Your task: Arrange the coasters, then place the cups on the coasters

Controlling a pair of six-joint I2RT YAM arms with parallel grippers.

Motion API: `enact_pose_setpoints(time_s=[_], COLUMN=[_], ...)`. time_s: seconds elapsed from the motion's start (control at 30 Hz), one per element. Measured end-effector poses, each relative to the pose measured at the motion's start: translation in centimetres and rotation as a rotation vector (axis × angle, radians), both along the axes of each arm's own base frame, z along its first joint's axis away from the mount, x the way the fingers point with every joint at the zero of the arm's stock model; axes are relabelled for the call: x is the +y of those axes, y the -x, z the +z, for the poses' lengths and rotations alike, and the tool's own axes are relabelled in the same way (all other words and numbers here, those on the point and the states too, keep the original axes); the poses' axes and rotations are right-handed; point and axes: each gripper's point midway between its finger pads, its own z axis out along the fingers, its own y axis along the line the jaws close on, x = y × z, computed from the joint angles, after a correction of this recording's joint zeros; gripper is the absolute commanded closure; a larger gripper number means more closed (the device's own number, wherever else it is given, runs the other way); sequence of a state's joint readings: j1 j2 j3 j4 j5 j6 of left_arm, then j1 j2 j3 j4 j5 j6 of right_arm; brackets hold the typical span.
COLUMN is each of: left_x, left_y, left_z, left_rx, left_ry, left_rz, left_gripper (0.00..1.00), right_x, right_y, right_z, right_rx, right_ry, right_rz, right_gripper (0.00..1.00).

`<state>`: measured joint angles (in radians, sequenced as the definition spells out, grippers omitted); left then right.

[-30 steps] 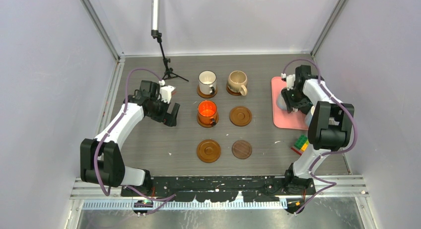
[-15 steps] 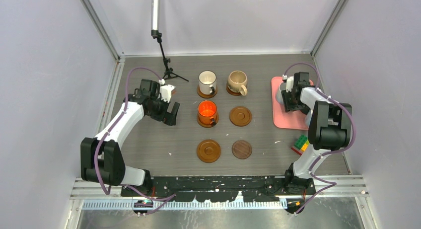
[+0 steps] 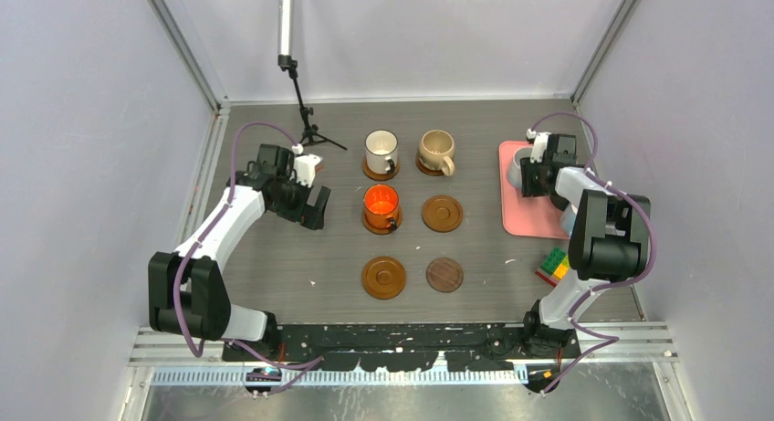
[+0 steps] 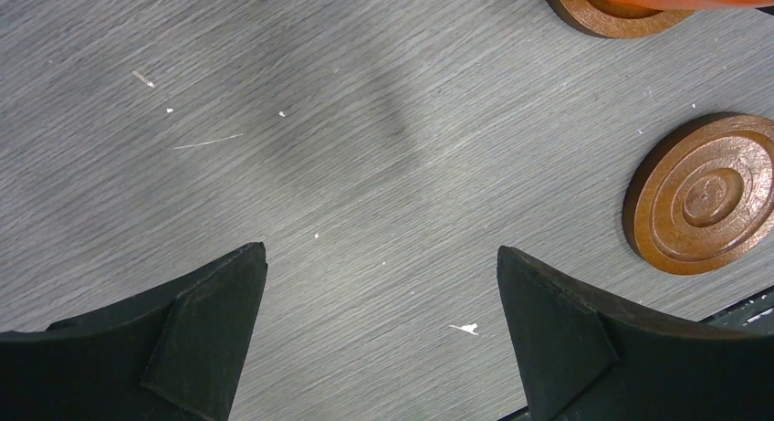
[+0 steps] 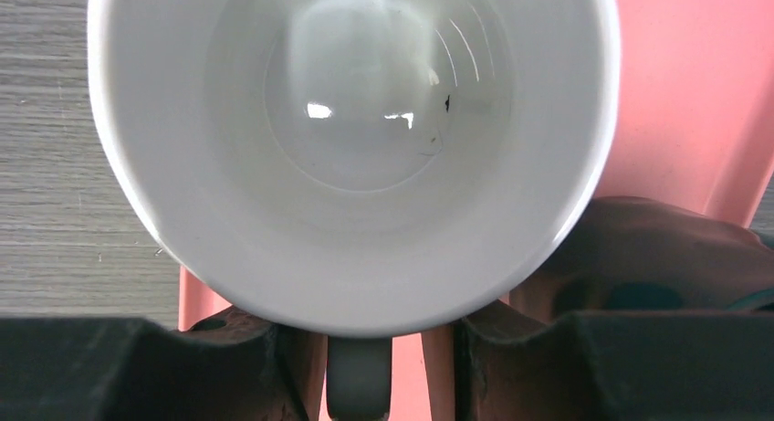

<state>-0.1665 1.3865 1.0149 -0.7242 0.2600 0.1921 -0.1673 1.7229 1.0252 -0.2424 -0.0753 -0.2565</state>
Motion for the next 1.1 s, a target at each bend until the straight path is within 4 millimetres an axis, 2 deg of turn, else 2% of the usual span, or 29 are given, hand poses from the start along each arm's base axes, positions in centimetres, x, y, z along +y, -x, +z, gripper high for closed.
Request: enact_pose_setpoints(time_s=[0.1, 0.27, 0.3, 0.47, 0.6, 0.73, 0.83, 0.97, 1.1], left_x=[0.0, 0.1, 0.1, 0.1, 0.1, 0.1, 0.0, -0.1, -0.3], left_y=[0.0, 0.0, 0.0, 0.0, 0.0, 0.0, 0.0, 0.0, -0.1], left_z=[0.0, 0.0, 0.0, 0.0, 0.0, 0.0, 0.2, 0.7, 1.4], left_rx=[0.001, 0.001, 0.002, 0.002, 0.001, 0.001, 0.001, -0.008, -0.025], left_ry=[0.000, -0.006, -0.006, -0.006, -0.006, -0.003, 0.005, 0.024, 0.049], left_rz=[0.000, 0.003, 0.003, 0.003, 0.004, 0.009, 0.023, 0.054, 0.090], left_gripper=[0.00, 0.00, 0.00, 0.00, 0.00, 0.00, 0.00, 0.00, 0.00], right_x=[0.1, 0.1, 0.0, 0.0, 0.5, 1.0, 1.7, 3.7, 8.8], right_y=[-0.2, -0.4, -0.4, 0.1, 1.1, 2.1, 2.8, 4.5, 7.5], right_z=[0.1, 0.2, 0.3, 0.5, 1.5, 4.2, 6.9, 10.8, 13.5], right_rx=[-0.011, -0.021, -0.021, -0.013, -0.014, -0.067, -0.125, -0.195, -0.240], right_ry=[-0.013, -0.017, -0.017, -0.023, -0.037, -0.045, -0.051, -0.061, -0.098], right_rz=[0.001, -0.003, 0.001, 0.009, 0.018, 0.031, 0.049, 0.097, 0.232], right_gripper=[0.70, 0.97, 0.99, 1.00, 1.00, 0.99, 1.00, 1.00, 1.00])
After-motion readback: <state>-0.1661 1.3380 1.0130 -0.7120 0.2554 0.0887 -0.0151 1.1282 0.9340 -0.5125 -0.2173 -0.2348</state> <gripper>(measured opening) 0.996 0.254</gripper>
